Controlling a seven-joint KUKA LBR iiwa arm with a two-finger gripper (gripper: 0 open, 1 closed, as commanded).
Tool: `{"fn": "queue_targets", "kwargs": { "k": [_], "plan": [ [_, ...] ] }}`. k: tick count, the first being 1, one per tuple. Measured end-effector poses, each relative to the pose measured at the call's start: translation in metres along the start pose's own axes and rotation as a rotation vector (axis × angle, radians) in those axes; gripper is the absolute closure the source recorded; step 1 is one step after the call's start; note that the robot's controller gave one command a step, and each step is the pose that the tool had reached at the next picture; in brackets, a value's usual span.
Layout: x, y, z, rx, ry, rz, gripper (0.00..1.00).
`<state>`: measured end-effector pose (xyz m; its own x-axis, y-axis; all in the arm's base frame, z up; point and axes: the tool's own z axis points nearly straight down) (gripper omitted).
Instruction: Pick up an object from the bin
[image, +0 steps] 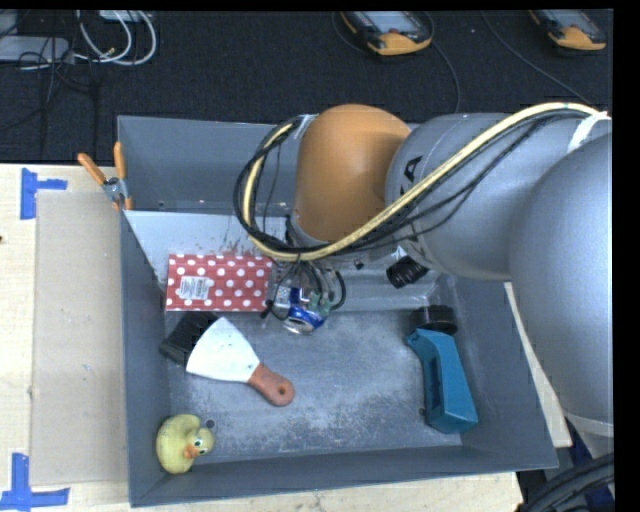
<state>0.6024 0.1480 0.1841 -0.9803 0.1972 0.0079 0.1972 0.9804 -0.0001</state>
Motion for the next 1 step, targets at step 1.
{"fn": "queue_targets", "kwargs": {
  "k": [1],
  "plan": [
    [-0.0025,0.0188,0.0081,-0.003,-0.006,0.121,1.00]
  ]
}}
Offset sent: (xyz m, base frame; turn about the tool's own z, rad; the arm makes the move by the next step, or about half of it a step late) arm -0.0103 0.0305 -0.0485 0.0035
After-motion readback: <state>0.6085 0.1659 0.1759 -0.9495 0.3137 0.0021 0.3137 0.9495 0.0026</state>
